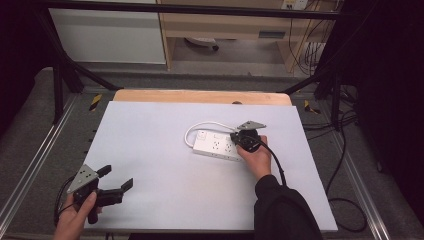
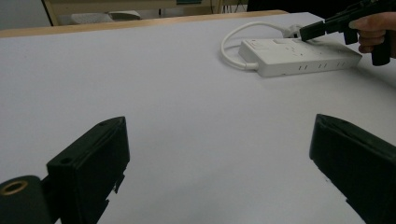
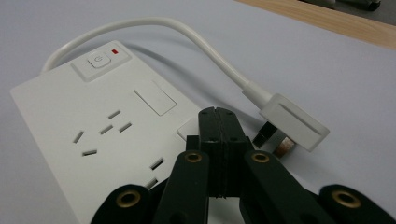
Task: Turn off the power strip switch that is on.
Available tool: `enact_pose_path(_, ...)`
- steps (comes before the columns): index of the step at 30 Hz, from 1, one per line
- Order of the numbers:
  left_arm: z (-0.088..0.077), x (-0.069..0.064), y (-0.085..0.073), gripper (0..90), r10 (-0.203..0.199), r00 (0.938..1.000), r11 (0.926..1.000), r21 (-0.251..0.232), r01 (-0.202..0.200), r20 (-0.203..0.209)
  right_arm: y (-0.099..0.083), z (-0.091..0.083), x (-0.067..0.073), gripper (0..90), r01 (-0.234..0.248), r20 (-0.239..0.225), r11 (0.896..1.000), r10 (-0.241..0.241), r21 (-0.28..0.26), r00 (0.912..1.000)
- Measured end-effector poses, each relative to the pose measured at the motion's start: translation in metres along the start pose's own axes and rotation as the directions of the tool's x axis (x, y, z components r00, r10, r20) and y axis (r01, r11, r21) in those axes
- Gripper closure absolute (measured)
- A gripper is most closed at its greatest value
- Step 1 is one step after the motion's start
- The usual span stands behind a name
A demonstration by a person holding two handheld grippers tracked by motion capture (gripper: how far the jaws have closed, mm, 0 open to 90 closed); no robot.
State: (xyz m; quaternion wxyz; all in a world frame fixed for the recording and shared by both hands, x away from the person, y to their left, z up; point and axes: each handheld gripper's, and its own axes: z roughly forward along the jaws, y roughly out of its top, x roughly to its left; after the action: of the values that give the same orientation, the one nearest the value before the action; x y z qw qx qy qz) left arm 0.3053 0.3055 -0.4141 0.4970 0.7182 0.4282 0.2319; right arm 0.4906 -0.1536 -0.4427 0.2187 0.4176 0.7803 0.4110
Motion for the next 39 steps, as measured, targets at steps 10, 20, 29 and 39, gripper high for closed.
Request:
enact_pose_path(10,0.000,0.000,0.000,4.8,0.000,1.0000,1.0000,0.000,0.000,0.001,0.002,-0.001,0.002,90.0,0.003,-0.001,1.000,-0.003,-0.012,1.0000)
enact_pose_path(20,0.000,0.000,0.000,4.8,-0.001,1.0000,1.0000,0.000,0.001,-0.003,0.004,-0.002,0.006,85.6,-0.027,-0.015,0.999,0.027,-0.033,0.9995)
enact_pose_path(29,-0.001,0.000,0.000,4.8,-0.001,1.0000,1.0000,0.000,0.001,-0.002,0.008,-0.003,0.008,76.3,-0.045,-0.031,0.998,0.043,-0.051,0.9986)
enact_pose_path(39,-0.001,0.000,0.000,4.8,0.000,1.0000,1.0000,-0.001,0.000,-0.001,0.014,-0.007,0.011,50.8,-0.085,-0.046,0.994,0.082,-0.074,0.9956)
